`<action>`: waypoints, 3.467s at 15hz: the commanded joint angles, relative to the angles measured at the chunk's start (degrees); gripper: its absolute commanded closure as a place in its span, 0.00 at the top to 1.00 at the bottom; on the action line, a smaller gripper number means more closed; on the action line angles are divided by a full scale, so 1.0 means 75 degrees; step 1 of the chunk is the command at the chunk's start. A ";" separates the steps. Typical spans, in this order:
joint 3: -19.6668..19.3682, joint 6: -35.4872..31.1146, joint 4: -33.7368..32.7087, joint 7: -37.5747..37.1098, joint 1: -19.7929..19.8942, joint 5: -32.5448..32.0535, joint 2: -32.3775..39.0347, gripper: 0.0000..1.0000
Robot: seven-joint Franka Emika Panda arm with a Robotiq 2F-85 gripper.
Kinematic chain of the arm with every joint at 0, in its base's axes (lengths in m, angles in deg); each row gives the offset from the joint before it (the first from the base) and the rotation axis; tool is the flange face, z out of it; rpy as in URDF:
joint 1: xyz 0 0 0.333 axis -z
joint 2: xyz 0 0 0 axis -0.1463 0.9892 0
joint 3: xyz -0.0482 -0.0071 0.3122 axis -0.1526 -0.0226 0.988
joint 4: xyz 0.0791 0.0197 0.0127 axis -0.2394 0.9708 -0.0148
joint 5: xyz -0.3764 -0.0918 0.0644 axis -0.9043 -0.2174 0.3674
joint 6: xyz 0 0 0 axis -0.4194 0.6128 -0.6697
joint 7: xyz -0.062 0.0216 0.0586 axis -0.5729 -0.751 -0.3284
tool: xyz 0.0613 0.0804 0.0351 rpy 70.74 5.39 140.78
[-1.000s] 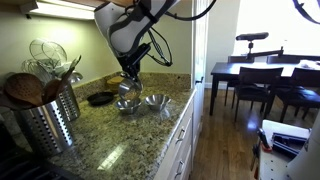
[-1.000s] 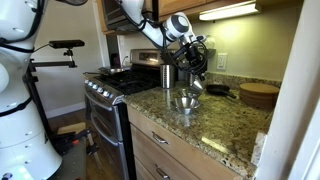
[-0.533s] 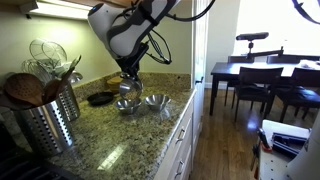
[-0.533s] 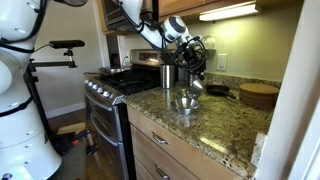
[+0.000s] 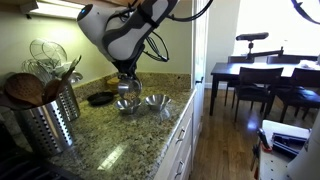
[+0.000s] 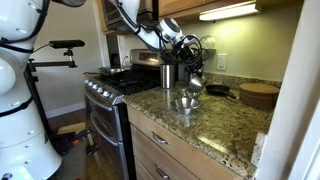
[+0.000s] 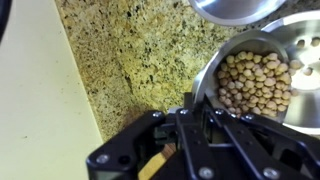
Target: Put the objects from the bowl on the left into the bowl near the center
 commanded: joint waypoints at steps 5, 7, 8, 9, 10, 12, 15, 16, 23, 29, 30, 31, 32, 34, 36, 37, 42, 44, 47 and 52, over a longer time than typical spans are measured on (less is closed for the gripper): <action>0.0111 0.0507 0.0270 -0.0566 -0.0169 -0.1049 -0.0178 0.08; 0.0161 0.0580 0.0283 -0.0635 -0.0152 -0.1224 -0.0183 0.08; 0.0192 0.0610 0.0289 -0.0651 -0.0142 -0.1301 -0.0184 0.08; 0.0203 0.0665 0.0298 -0.0690 -0.0164 -0.1418 -0.0182 0.08; 0.0232 0.0709 0.0309 -0.0706 -0.0161 -0.1503 -0.0186 0.08; 0.0286 0.0800 0.0342 -0.0791 -0.0162 -0.1711 -0.0195 0.08; 0.0383 0.0930 0.0381 -0.0898 -0.0147 -0.1942 -0.0191 0.08; 0.0421 0.0968 0.0400 -0.0923 -0.0137 -0.1991 -0.0193 0.08; 0.0662 0.1170 0.0505 -0.0978 -0.0196 -0.2223 -0.0197 0.08; 0.0795 0.1345 0.0550 -0.1136 -0.0267 -0.2683 -0.0176 0.08; 0.0813 0.1375 0.0556 -0.1163 -0.0272 -0.2779 -0.0171 0.08; 0.0823 0.1418 0.0566 -0.1214 -0.0293 -0.2898 -0.0163 0.08; 0.0841 0.1468 0.0577 -0.1279 -0.0308 -0.3016 -0.0156 0.08; 0.0920 0.1515 0.0609 -0.1270 -0.0278 -0.3115 -0.0155 0.08; 0.0967 0.1623 0.0624 -0.1316 -0.0285 -0.3243 -0.0143 0.08; 0.1016 0.1655 0.0637 -0.1299 -0.0260 -0.3251 -0.0148 0.08; 0.1051 0.1818 0.0713 -0.1400 -0.0274 -0.3379 -0.0169 0.08; 0.1082 0.1941 0.0713 -0.1457 -0.0298 -0.3550 -0.0155 0.08; 0.1169 0.2027 0.0733 -0.1464 -0.0278 -0.3659 -0.0155 0.08; 0.1269 0.2094 0.0792 -0.1503 -0.0332 -0.3839 -0.0155 0.08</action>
